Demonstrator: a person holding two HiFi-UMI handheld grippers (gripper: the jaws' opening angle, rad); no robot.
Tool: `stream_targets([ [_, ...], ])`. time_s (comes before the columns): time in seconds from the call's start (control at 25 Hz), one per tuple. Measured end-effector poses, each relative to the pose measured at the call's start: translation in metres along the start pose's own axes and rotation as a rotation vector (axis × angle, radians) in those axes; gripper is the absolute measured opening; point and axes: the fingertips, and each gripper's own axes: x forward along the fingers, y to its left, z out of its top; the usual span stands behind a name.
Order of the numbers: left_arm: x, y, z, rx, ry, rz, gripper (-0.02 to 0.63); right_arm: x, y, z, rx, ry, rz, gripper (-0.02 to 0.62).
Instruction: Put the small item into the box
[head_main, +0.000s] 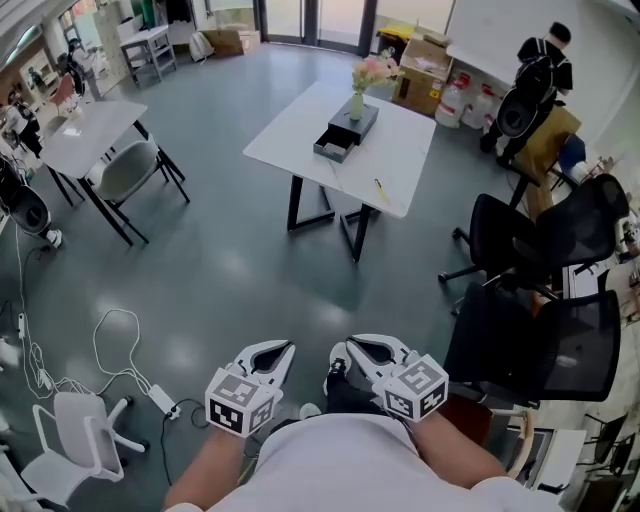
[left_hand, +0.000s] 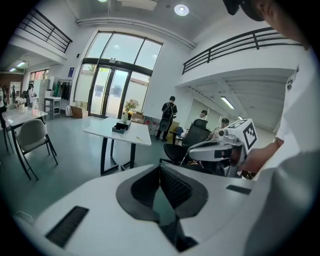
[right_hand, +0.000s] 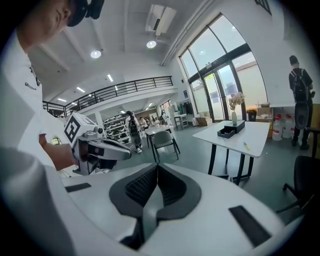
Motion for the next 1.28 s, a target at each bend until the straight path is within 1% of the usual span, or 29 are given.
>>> stream_targets([
  [0.16,0.021,0.019,0.020,0.019,0.022,0.007,0.016,0.022,-0.028,0.024,0.000,-0.023,0.016,0.015],
  [0.32,0.050,0.041,0.047,0.028,0.021,0.020,0.016,0.042,-0.064,0.045,-0.002,-0.039,0.021,0.015],
  [0.52,0.094,0.054,0.083,0.058,0.032,0.007,0.016,0.058,-0.120,0.070,0.019,-0.052,0.007,0.015],
  [0.68,0.128,0.064,0.108,0.062,0.041,0.012,0.016,0.063,-0.159,0.089,0.012,-0.059,0.008,0.015],
  [0.76,0.146,0.068,0.122,0.077,0.039,0.014,0.016,0.064,-0.180,0.096,0.018,-0.064,0.005,0.015],
  [0.92,0.170,0.087,0.152,0.105,0.015,0.057,0.017,0.071,-0.211,0.100,0.033,-0.054,0.004,0.015],
  [1.04,0.178,0.099,0.159,0.093,0.026,0.072,0.017,0.075,-0.227,0.098,0.052,-0.043,0.002,0.017],
  [1.28,0.193,0.114,0.147,0.079,0.093,0.074,0.016,0.094,-0.249,0.096,0.084,-0.029,0.004,0.017],
])
